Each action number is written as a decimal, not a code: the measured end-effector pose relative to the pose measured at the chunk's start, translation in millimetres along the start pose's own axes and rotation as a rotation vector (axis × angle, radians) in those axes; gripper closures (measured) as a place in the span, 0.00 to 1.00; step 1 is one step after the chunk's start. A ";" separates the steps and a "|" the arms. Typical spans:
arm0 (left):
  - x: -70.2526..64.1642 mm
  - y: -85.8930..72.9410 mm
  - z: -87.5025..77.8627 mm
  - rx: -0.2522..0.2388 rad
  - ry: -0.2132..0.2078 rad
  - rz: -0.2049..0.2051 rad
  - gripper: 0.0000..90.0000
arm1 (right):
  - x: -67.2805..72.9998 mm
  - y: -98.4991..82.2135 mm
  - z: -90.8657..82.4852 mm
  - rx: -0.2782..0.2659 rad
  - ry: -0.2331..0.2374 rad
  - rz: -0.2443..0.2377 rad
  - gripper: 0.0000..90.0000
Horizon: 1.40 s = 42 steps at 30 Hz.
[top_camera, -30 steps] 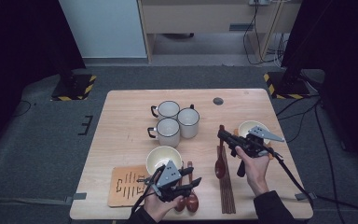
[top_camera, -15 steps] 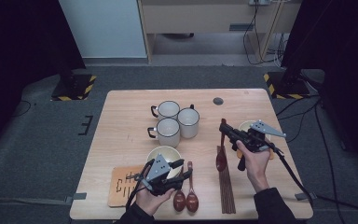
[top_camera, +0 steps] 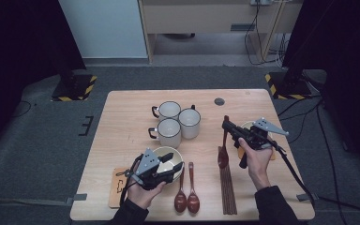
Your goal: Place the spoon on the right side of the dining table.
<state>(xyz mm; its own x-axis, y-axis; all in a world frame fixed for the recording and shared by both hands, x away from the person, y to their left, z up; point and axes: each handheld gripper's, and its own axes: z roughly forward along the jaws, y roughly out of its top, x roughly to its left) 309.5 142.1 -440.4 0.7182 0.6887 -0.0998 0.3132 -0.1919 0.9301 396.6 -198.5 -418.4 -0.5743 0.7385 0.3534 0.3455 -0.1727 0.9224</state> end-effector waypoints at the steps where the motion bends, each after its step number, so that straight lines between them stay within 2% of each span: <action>1: 2.5 0.3 -1.5 -0.003 0.008 -0.004 0.54 | -0.3 0.9 -0.2 -0.005 -0.002 0.000 0.94; 8: 21.4 0.7 -11.8 -0.019 0.073 -0.026 0.53 | -3.3 5.3 0.5 -0.020 -0.016 -0.006 0.94; 20: 46.1 -4.6 -21.4 -0.016 0.153 -0.052 0.52 | -5.1 9.5 5.4 -0.029 -0.023 -0.014 0.94; 26: 63.1 -9.5 -28.7 -0.015 0.203 -0.080 0.52 | -7.2 11.7 7.6 -0.040 -0.032 -0.011 0.94; 37: 96.5 -24.8 -39.2 0.032 0.319 -0.143 0.50 | -13.5 15.0 10.3 -0.051 -0.054 -0.007 0.94; 42: 112.3 -34.1 -42.6 0.072 0.371 -0.162 0.49 | -15.2 17.1 9.4 -0.063 -0.066 -0.006 0.94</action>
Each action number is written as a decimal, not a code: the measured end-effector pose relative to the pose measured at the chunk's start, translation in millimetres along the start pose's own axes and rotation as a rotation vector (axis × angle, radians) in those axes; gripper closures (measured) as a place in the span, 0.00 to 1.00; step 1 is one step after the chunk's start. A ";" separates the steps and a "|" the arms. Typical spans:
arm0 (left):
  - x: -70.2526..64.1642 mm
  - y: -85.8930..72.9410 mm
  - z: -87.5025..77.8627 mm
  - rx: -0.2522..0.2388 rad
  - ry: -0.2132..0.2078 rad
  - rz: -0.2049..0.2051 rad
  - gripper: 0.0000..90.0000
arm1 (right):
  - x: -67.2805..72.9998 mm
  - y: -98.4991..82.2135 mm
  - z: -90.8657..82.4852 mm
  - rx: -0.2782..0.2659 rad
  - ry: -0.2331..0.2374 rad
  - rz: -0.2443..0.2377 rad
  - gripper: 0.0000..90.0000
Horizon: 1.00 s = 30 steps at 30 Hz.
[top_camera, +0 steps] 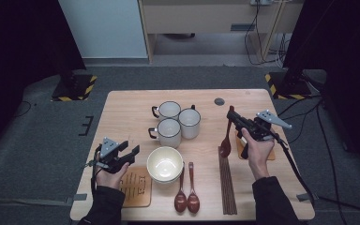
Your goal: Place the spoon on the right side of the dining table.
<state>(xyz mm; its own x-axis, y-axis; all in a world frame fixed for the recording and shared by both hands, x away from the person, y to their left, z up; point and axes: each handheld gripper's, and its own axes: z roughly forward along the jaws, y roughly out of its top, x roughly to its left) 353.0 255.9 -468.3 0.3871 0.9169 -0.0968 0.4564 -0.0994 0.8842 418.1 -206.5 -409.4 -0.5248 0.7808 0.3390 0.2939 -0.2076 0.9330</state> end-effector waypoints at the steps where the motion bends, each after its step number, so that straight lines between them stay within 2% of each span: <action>1: 3.6 -1.4 0.5 0.006 0.009 -0.005 0.49 | 0.0 0.1 0.1 -0.001 0.001 0.005 0.94; 9: 27.1 -13.7 6.6 0.064 0.090 -0.029 0.46 | -3.1 2.9 1.0 -0.018 -0.013 0.012 0.94; 15: 40.1 -25.4 16.7 0.123 0.146 -0.027 0.42 | -4.9 4.3 1.7 -0.030 -0.024 0.016 0.94; 22: 48.6 -33.3 22.6 0.161 0.181 -0.039 0.41 | -7.5 8.6 2.2 -0.041 -0.039 0.015 0.94; 26: 52.5 -37.9 28.2 0.209 0.209 -0.028 0.39 | -8.5 11.6 3.0 -0.052 -0.049 0.011 0.94; 30: 55.6 -42.4 31.4 0.230 0.221 -0.028 0.39 | -10.5 13.9 4.0 -0.055 -0.065 0.009 0.94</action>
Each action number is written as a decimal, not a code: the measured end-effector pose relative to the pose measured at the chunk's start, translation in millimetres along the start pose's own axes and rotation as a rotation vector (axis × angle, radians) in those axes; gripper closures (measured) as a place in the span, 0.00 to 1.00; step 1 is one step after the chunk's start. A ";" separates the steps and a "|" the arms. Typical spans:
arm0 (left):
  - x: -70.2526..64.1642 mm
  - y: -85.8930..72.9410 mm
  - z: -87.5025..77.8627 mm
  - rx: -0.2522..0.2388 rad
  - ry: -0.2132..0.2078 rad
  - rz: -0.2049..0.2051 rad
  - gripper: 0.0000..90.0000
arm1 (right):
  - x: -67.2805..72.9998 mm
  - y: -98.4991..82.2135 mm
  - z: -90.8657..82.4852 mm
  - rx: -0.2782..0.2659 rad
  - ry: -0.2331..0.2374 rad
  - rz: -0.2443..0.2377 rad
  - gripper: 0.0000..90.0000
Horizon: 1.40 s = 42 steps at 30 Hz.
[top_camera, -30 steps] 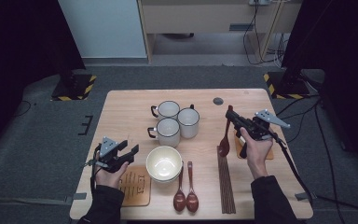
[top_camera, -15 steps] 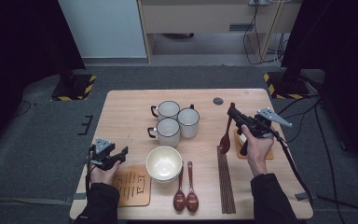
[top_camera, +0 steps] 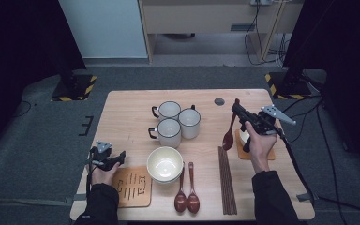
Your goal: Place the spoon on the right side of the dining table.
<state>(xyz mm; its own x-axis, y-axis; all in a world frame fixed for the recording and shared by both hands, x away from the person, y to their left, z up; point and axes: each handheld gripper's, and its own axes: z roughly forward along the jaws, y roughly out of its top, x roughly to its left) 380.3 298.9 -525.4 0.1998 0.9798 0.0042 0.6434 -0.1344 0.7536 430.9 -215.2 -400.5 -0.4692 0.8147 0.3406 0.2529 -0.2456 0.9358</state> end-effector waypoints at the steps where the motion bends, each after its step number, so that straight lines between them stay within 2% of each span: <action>1: 0.3 -0.8 1.4 0.009 0.003 0.001 0.39 | -0.5 0.5 0.3 0.000 -0.003 0.002 0.94; 6: 1.0 -3.5 6.3 0.033 0.014 0.006 0.38 | -3.4 3.2 2.0 -0.007 -0.017 0.005 0.94; 16: 2.2 -5.1 8.6 0.023 0.018 -0.008 0.31 | -9.5 8.4 3.3 -0.015 -0.046 0.002 0.94; 22: 2.6 -4.7 9.8 0.038 0.034 -0.021 0.20 | -13.0 10.6 3.9 -0.017 -0.060 0.004 0.94; 32: 2.8 -4.2 11.2 0.061 0.039 -0.025 0.08 | -21.8 16.8 2.0 -0.019 -0.098 -0.008 0.94; 42: 3.4 -4.3 11.8 0.067 0.045 -0.039 0.05 | -29.8 21.3 0.6 -0.026 -0.130 -0.007 0.94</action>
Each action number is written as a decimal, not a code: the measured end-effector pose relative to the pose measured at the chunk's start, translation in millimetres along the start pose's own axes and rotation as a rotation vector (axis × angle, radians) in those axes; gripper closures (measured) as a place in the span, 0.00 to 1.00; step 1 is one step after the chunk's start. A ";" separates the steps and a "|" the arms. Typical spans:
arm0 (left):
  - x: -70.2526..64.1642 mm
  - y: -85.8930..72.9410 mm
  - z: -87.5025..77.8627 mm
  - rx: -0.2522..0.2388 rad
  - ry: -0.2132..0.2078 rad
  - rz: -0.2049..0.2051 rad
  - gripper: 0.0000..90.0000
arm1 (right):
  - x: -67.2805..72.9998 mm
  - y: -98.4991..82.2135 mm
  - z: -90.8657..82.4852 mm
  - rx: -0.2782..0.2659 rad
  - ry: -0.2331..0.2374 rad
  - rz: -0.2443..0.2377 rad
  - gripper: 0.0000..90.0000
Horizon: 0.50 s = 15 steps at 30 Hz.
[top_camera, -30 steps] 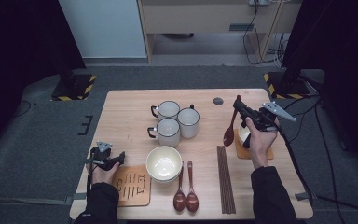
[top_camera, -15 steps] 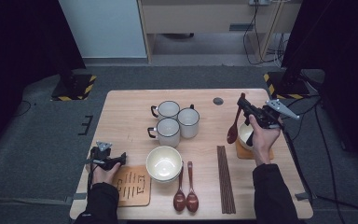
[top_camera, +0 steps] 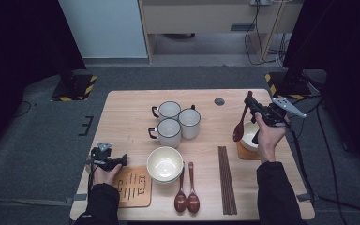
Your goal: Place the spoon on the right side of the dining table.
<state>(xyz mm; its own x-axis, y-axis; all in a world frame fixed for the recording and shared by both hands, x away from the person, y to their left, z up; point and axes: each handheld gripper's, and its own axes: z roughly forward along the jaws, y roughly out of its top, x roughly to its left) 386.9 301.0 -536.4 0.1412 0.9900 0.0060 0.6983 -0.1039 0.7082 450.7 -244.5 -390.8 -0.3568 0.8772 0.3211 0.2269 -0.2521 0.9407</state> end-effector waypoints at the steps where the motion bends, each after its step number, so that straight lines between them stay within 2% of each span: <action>1: 0.0 0.0 0.1 0.001 0.001 -0.001 0.05 | -1.4 0.5 -0.2 -0.002 -0.002 0.002 0.94; 15: 0.4 0.2 0.7 0.007 0.008 -0.010 0.02 | -17.7 6.0 -1.8 -0.012 -0.049 0.017 0.94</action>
<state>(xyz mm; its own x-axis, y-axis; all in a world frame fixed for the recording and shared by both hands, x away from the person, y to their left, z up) 387.6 301.3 -536.8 0.1286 0.9917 0.0053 0.7042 -0.0951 0.7036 456.8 -262.3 -390.7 -0.3080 0.8917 0.3315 0.2211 -0.2718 0.9366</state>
